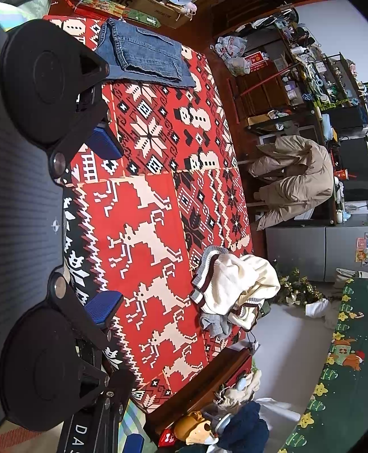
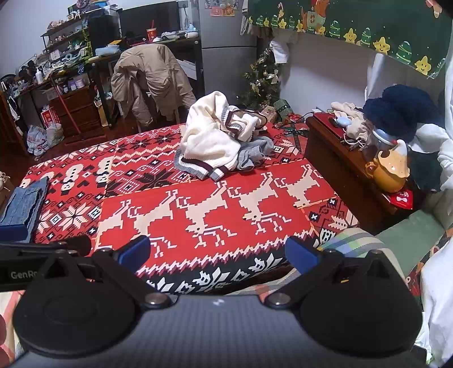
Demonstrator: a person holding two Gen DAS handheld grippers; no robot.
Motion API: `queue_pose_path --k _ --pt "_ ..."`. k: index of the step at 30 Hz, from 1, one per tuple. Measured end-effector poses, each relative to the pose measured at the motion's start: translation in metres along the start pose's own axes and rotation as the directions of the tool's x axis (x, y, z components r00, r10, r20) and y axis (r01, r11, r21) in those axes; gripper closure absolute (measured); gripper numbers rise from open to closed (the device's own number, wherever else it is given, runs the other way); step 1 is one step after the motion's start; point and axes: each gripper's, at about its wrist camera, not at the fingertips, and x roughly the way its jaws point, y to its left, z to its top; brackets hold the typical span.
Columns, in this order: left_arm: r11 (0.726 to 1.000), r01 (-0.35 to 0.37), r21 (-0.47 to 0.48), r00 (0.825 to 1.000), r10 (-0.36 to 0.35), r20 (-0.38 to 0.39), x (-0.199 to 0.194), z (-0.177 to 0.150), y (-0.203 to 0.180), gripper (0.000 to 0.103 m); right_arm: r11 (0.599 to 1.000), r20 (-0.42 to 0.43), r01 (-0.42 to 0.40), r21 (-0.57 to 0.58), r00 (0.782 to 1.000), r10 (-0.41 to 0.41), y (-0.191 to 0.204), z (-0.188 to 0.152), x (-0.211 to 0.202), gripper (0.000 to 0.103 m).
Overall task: Fold clothes
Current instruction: 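Move both grippers toward the cream sweater vest pile on the bed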
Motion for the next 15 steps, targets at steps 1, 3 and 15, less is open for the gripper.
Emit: queue_pose_path --k 1,3,15 --pt "1.000 0.001 0.000 1.000 -0.001 0.001 0.0001 -0.0003 -0.0001 0.003 1.000 -0.001 0.001 -0.002 1.000 -0.001 0.0009 -0.0001 -0.0004 0.001" --pt "1.000 0.002 0.001 1.000 -0.002 0.002 0.0003 -0.0008 -0.0004 0.003 1.000 -0.004 0.004 -0.007 1.000 -0.004 0.0028 -0.0002 -0.0011 0.001" --pt "1.000 0.002 -0.011 1.000 -0.002 0.013 -0.0023 -0.0035 0.0005 0.005 1.000 -0.002 -0.004 -0.010 1.000 0.004 0.0012 -0.0019 -0.0004 0.001"
